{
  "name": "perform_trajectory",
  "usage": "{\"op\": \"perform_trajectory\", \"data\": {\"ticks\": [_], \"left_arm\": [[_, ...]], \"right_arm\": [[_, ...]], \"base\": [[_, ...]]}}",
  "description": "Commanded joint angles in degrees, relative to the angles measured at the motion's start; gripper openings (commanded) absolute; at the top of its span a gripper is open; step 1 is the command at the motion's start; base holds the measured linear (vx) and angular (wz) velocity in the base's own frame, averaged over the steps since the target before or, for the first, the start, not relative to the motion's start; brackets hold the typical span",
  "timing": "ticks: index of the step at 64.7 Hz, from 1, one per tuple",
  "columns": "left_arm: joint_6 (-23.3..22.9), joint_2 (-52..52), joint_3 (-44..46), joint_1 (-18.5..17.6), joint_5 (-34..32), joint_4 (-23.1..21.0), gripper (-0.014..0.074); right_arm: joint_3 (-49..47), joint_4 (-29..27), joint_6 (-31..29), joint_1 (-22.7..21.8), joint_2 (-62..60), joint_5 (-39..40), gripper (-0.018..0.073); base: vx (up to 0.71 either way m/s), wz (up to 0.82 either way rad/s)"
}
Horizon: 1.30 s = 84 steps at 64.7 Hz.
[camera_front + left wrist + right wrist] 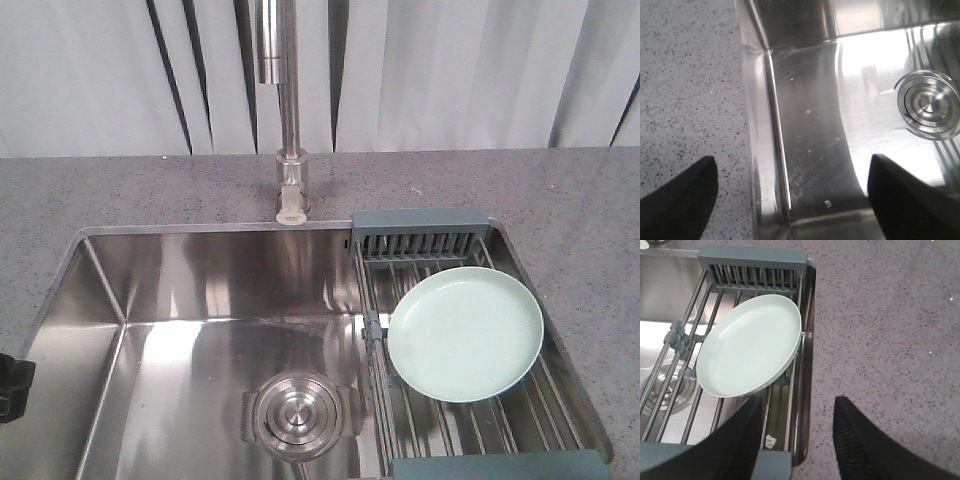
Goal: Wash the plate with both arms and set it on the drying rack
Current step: 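Open the right gripper and lift it away from the plate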
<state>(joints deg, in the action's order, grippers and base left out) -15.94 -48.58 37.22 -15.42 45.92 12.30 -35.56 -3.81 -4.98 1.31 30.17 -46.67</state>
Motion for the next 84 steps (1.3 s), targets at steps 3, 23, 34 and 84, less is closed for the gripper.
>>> {"op": "perform_trajectory", "data": {"ticks": [3, 23, 34, 84], "left_arm": [[-0.5, 0.4, 1.6, -0.2, -3.0, 0.7, 0.0586], [-0.5, 0.4, 1.6, -0.2, -3.0, 0.7, 0.0586], [-0.5, 0.4, 1.6, -0.2, -3.0, 0.7, 0.0586], [0.0, -1.1, 6.6, -0.2, -6.3, -2.3, 0.0554]], "right_arm": [[1.0, -0.1, 0.0, -0.2, -3.5, 2.1, 0.0337], [2.1, -0.1, 0.5, -0.2, -5.1, 1.1, 0.0337], [2.1, 0.0, 0.5, -0.2, -5.1, 0.9, 0.0337], [2.1, 0.0, 0.5, -0.2, -5.1, 0.9, 0.0337]], "base": [[0.00, 0.00], [0.00, 0.00], [0.00, 0.00], [0.00, 0.00]]}}
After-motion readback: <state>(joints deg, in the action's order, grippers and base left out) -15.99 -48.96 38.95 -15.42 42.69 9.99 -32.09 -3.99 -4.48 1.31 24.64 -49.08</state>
